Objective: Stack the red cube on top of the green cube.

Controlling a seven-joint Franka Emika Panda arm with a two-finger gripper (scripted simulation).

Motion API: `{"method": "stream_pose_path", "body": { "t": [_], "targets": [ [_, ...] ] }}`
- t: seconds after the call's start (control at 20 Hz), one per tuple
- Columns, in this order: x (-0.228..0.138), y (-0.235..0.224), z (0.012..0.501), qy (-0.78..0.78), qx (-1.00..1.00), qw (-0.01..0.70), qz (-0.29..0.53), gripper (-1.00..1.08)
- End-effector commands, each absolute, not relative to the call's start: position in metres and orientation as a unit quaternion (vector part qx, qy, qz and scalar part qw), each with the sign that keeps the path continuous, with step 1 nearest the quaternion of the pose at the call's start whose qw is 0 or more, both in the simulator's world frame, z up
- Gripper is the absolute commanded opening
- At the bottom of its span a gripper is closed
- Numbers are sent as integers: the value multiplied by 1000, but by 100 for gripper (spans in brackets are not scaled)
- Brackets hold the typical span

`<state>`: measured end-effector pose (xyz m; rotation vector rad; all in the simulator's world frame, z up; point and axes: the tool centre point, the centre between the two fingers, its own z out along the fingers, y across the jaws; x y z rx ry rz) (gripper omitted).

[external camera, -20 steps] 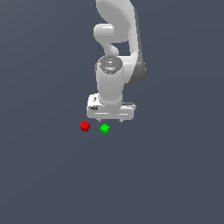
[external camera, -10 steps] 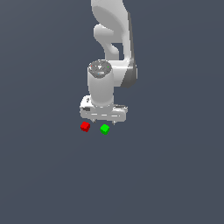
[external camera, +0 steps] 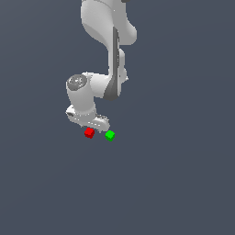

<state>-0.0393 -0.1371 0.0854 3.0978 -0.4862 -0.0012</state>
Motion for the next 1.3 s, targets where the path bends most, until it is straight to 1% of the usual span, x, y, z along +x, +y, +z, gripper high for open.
{"method": "stream_pose_path", "body": {
  "t": [0.0, 0.15, 0.45, 0.95, 1.2, 1.25],
  "targets": [
    [-46, -151, 76, -172, 985, 2, 0, 100],
    [-50, -159, 71, -181, 984, 1, 0, 100],
    [-50, -159, 68, -180, 984, 1, -1, 100],
    [-51, -159, 27, -181, 983, 0, 0, 100],
    [-51, -160, 20, -181, 983, 0, 0, 100],
    [-51, -160, 20, -181, 983, 0, 0, -100]
  ]
}}
